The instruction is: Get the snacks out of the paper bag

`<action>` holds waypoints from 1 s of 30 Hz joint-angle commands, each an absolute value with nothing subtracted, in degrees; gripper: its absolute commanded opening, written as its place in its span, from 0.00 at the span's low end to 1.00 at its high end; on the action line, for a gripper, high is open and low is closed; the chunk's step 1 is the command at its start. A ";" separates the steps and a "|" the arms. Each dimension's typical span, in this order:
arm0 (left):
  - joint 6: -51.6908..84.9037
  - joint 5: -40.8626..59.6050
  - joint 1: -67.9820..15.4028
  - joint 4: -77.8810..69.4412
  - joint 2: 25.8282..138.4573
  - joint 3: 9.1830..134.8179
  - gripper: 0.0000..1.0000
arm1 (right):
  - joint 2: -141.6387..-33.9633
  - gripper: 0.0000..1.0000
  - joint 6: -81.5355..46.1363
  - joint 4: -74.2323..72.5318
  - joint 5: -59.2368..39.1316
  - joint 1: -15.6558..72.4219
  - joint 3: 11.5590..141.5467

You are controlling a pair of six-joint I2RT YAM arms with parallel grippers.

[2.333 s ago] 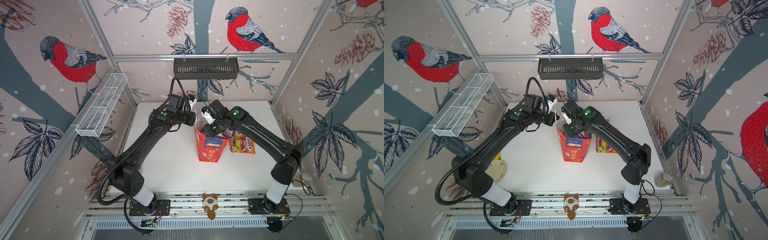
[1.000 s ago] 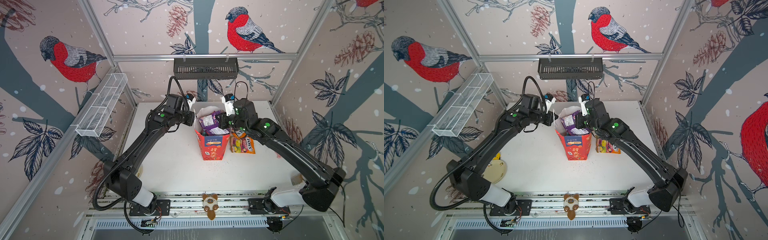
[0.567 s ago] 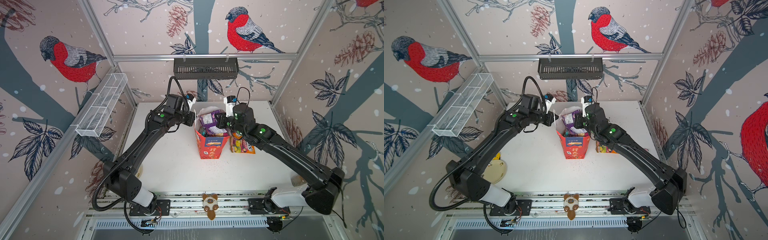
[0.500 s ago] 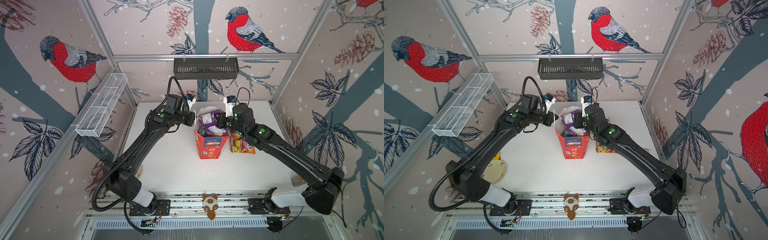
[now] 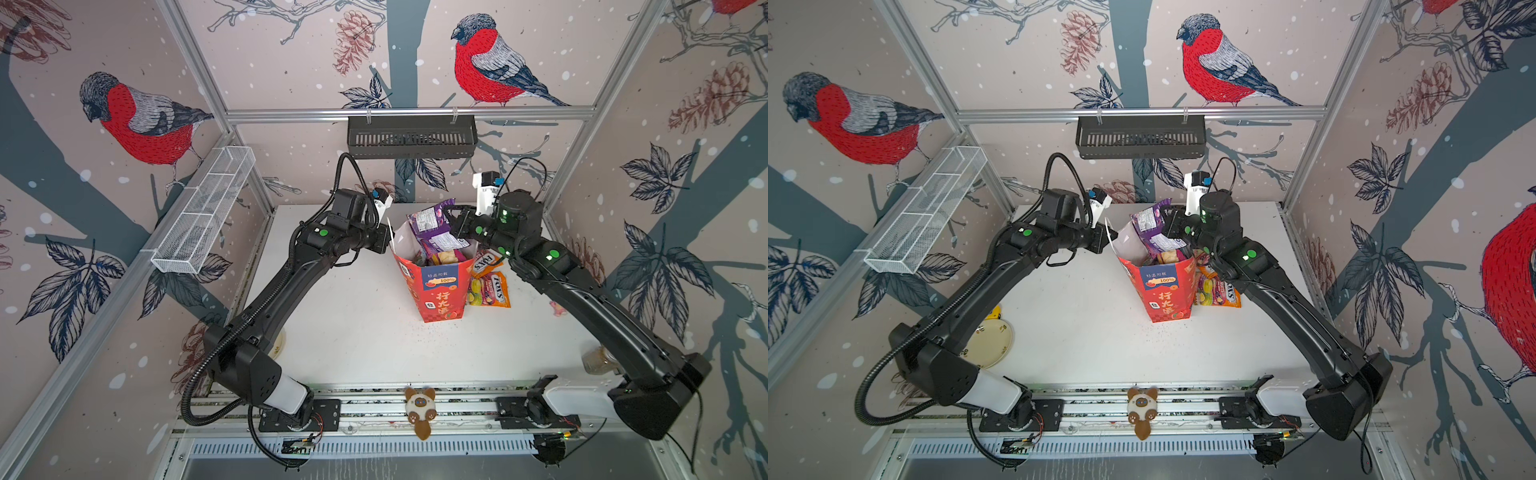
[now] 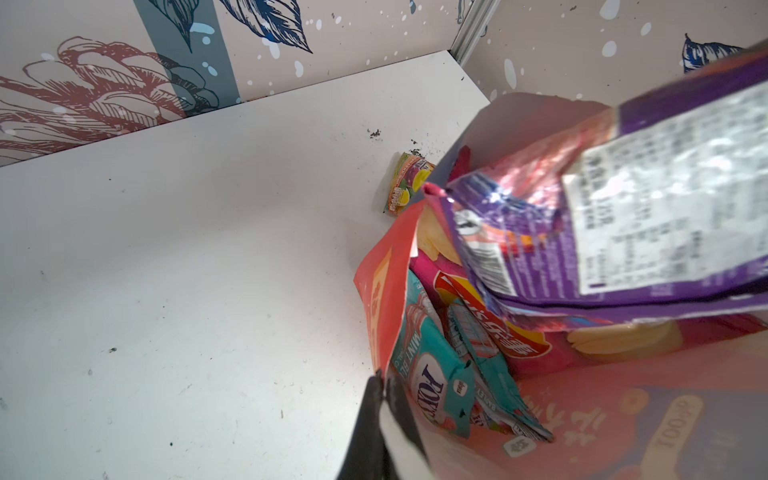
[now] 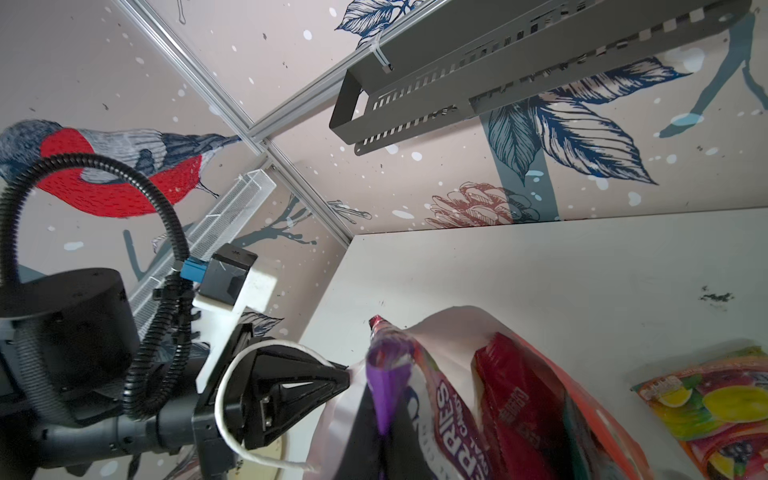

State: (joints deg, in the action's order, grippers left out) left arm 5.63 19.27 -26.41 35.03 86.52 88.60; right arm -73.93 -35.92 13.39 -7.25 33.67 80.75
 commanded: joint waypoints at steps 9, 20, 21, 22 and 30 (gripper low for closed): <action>5.71 19.13 -26.27 30.68 85.61 88.34 0.00 | -72.07 0.00 -49.37 -1.41 -21.45 29.15 72.06; 5.92 19.15 -26.36 30.41 85.07 87.37 0.00 | -74.40 0.00 -62.10 -17.96 -26.82 29.88 62.83; 5.89 19.07 -26.29 30.41 85.08 87.30 0.00 | -74.63 0.00 -62.58 -18.40 -26.89 29.96 62.39; 5.82 19.06 -26.29 30.41 85.17 87.23 0.00 | -75.00 0.00 -63.33 -19.16 -27.22 29.98 61.74; 5.71 19.24 -26.25 30.17 85.87 87.28 0.00 | -77.58 0.00 -68.54 -24.58 -28.46 30.41 58.64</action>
State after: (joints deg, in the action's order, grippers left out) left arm 6.09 18.57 -26.41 35.07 85.93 87.15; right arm -77.34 -66.11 -17.80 -27.24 30.20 58.61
